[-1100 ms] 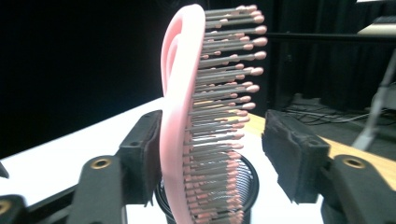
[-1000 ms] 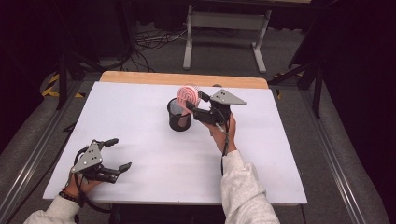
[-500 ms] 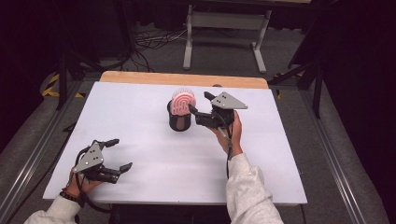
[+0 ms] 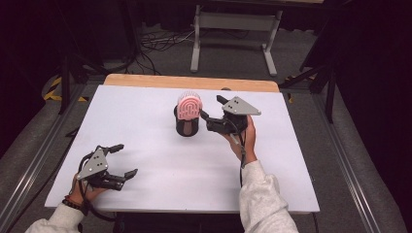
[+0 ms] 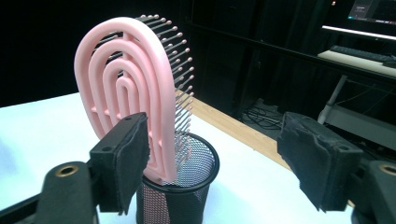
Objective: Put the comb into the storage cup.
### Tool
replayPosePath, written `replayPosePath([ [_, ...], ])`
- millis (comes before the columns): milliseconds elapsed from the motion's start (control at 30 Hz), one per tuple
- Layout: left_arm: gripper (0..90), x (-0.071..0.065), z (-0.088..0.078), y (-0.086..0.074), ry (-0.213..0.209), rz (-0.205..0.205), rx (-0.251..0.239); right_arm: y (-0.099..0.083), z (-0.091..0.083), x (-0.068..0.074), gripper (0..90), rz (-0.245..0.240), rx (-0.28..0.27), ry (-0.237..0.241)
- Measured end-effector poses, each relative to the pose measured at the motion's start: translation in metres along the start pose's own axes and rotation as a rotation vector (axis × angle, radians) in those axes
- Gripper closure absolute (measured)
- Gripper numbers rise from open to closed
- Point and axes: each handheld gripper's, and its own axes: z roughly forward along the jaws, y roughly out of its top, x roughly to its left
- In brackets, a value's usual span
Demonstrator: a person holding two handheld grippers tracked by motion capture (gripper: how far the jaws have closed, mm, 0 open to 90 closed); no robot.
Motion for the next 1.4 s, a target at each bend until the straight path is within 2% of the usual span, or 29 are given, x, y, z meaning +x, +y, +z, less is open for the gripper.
replayPosePath([
  [500,6.6,-0.002,0.002,0.001,-0.006,0.015,0.016,-0.007,-0.010,0.001,9.8,-0.016,0.005,-0.042],
  [667,6.3,-0.001,0.001,0.001,-0.006,0.010,0.010,-0.011,-0.013,0.006,8.7,-0.054,0.018,-0.056],
  [1400,6.2,-0.001,0.001,0.000,0.001,0.005,0.005,-0.019,-0.029,0.018,8.1,-0.115,0.025,-0.058],
])
